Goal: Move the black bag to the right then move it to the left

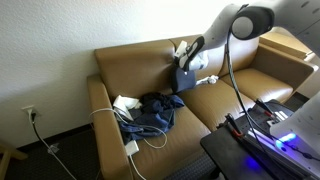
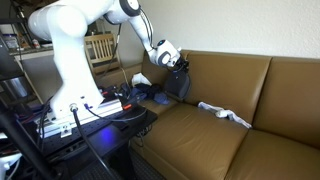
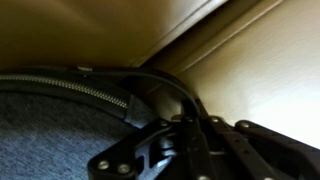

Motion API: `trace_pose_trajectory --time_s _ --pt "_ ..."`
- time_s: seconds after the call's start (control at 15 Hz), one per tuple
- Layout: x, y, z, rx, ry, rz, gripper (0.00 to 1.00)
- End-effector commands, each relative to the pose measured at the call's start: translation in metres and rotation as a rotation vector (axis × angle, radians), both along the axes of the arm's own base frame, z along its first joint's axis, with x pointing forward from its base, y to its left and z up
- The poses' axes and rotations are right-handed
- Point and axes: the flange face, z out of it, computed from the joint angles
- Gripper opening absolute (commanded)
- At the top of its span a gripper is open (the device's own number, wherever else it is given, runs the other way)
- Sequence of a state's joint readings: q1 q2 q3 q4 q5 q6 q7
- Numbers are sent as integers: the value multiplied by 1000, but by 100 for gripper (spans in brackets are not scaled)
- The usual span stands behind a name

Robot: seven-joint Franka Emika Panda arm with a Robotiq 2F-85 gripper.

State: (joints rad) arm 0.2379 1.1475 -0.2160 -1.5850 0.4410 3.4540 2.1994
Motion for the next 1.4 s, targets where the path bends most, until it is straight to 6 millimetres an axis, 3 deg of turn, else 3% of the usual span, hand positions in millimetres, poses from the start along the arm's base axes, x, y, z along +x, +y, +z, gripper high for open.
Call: trace_pose_trajectory --time_s 0.0,0.07,0.2,0.33,0.53,0.8,0.93,1.07,1.33 --pt "13 -9 90 99 -83 32 1" --pt "14 -8 107 126 -103 55 1" --pt "15 15 140 172 -132 154 1" --pt "6 55 161 200 -144 283 1" --pt "-14 125 177 236 -114 464 1" --pt "-39 216 176 282 -41 698 1" --pt "-46 252 172 278 27 809 1" --pt "-51 275 166 254 86 901 1" --pt "-68 297 151 181 157 1053 1"
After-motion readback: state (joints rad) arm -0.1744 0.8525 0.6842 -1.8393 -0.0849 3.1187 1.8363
